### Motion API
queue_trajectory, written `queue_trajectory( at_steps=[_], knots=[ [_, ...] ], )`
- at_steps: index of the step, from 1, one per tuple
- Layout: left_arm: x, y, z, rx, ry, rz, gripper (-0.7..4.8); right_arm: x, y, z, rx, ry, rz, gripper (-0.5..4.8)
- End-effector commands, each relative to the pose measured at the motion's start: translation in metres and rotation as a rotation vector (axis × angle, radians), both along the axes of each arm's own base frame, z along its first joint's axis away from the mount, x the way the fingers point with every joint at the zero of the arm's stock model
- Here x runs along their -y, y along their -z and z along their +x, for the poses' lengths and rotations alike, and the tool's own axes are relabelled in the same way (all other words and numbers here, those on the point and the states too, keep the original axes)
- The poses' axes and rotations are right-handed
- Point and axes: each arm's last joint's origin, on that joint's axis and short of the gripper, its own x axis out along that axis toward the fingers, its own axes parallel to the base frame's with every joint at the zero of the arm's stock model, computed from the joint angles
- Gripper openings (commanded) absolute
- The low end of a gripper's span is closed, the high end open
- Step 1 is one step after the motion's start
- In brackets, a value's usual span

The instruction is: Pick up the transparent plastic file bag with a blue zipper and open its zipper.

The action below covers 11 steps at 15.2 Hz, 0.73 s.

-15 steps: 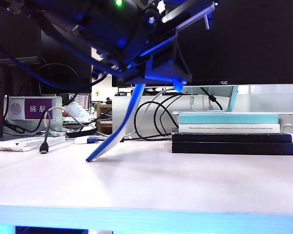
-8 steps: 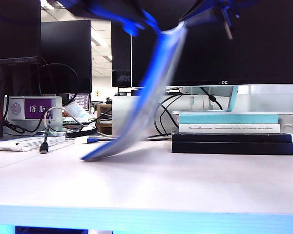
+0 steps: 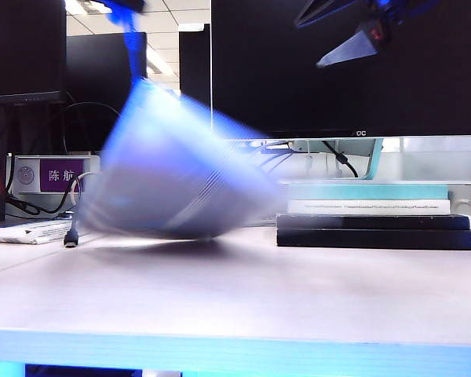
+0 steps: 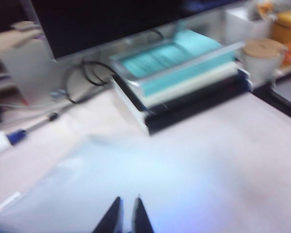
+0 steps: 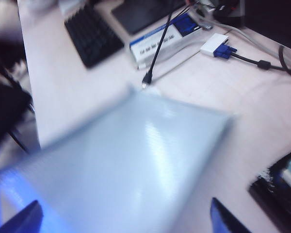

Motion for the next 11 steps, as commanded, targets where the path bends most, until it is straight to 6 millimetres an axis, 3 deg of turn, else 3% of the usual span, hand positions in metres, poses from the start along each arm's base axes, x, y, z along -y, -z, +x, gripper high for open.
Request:
queue_trajectory(
  at_steps=[1,7,11],
  knots=[
    [-0.004,-0.024,0.000,0.090,0.068,0.015,-0.05,-0.002,-0.010,-0.023,0.097,-0.102,-0.079,4.32],
    [-0.014,-0.074,0.006,0.211,0.149,-0.053,-0.05,-0.027,-0.041,-0.079,0.162,-0.342,0.012,4.31],
    [-0.020,-0.077,0.012,0.181,0.244,-0.099,-0.05,-0.054,-0.040,-0.103,0.250,-0.567,0.026,4.28]
  ],
)
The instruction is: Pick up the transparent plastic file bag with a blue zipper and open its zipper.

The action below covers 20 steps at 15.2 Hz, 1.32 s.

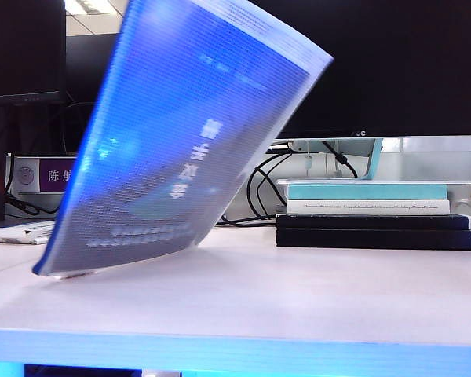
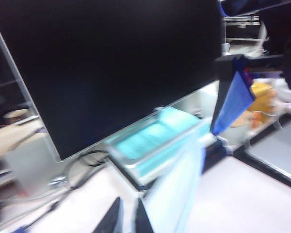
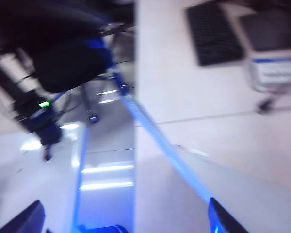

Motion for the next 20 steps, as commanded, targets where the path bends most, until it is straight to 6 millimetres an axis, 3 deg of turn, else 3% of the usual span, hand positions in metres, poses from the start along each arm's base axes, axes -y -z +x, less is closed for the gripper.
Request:
queue_trajectory(
  at_steps=[1,7,11,16,17,18,19,20],
  knots=[
    [0.001,-0.001,0.001,-0.021,0.092,-0.035,-0.05,-0.020,0.001,-0.015,0.104,-0.148,-0.006,4.17],
    [0.003,-0.007,0.001,-0.007,0.159,-0.106,-0.05,-0.050,0.000,-0.024,0.175,-0.178,-0.054,4.18],
    [0.007,-0.009,0.003,-0.013,0.206,-0.153,-0.05,-0.063,0.002,-0.011,0.150,-0.147,-0.014,4.18],
    [0.010,-0.011,0.006,0.017,0.214,-0.170,-0.05,-0.078,0.020,0.003,0.085,-0.160,-0.031,4.16],
    [0.010,-0.012,0.007,0.030,0.220,-0.180,-0.05,-0.082,0.025,0.007,0.075,-0.160,-0.039,3.49],
    [0.011,-0.012,0.007,0.033,0.225,-0.182,-0.05,-0.086,0.030,0.010,0.064,-0.167,-0.044,1.85],
    [0.012,-0.011,0.009,0.030,0.221,-0.178,-0.05,-0.091,0.036,0.014,0.062,-0.171,-0.050,-0.16],
    [0.012,-0.009,0.011,0.019,0.210,-0.166,-0.05,-0.093,0.039,0.017,0.066,-0.164,-0.056,-0.04]
  ],
)
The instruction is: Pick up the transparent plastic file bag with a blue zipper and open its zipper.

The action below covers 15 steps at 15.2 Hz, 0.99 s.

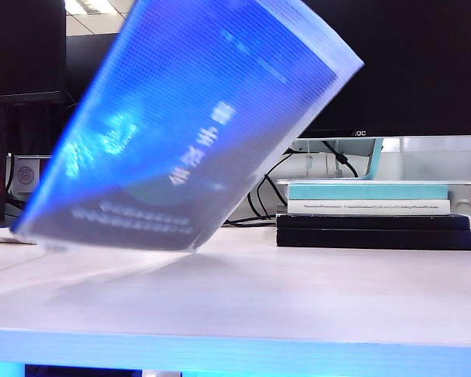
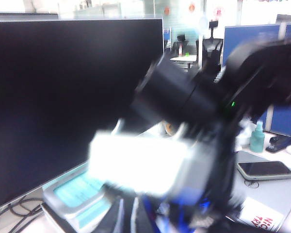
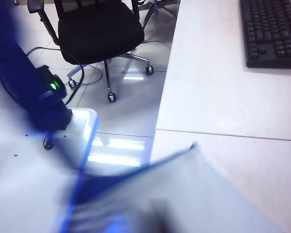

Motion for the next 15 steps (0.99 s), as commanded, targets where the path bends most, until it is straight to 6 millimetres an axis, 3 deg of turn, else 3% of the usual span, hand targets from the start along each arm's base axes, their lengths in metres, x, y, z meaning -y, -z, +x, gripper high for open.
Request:
queue_trajectory(
  at_steps=[1,6,11,15],
  knots=[
    [-0.001,0.001,0.005,-0.003,-0.014,0.016,-0.05,-0.005,0.004,0.007,0.034,0.020,-0.005,-0.04],
    [-0.022,0.020,0.036,-0.117,-0.194,0.111,-0.05,0.004,0.000,0.013,0.081,0.111,-0.041,-0.04],
    [-0.010,0.046,0.052,-0.283,-0.117,0.175,-0.05,0.016,-0.015,0.027,0.131,0.236,0.032,-0.04],
    [-0.009,0.062,0.062,-0.309,-0.247,0.272,-0.05,0.031,-0.024,0.023,0.069,0.187,0.093,-0.04]
  ],
)
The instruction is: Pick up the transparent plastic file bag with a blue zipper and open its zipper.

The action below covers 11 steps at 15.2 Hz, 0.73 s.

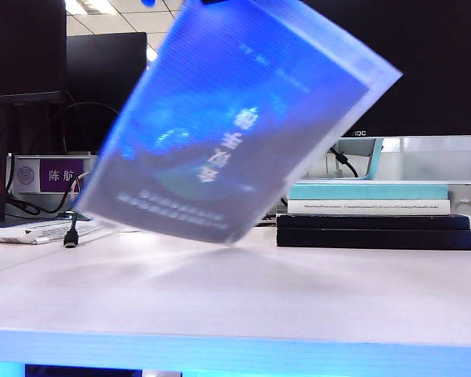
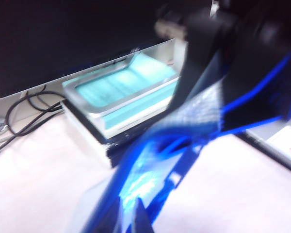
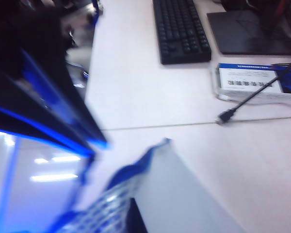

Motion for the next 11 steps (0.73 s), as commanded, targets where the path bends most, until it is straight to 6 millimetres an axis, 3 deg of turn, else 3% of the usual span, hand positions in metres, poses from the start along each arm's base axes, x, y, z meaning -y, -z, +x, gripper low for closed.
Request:
queue_trajectory(
  at_steps=[1,3,5,7,9,11],
  knots=[
    [-0.002,0.014,0.010,0.002,-0.134,0.094,-0.05,0.008,-0.016,-0.012,-0.012,-0.072,0.074,-0.04],
    [-0.001,0.010,0.016,0.050,-0.152,0.027,-0.05,0.013,-0.010,-0.022,-0.085,-0.084,0.012,-0.04],
    [0.003,-0.002,0.014,0.071,-0.053,-0.137,-0.05,0.015,-0.005,-0.025,-0.083,-0.073,-0.048,-0.04],
    [0.002,0.010,0.014,0.006,-0.057,-0.042,-0.05,0.014,-0.007,-0.023,-0.063,-0.072,-0.038,-0.04],
    [-0.004,0.046,0.021,-0.108,-0.185,0.160,-0.05,0.016,-0.011,-0.024,-0.025,-0.041,-0.047,-0.04],
    [-0.013,0.069,0.023,-0.167,-0.268,0.209,-0.05,0.019,-0.016,-0.029,-0.009,-0.028,-0.051,-0.04]
  ],
)
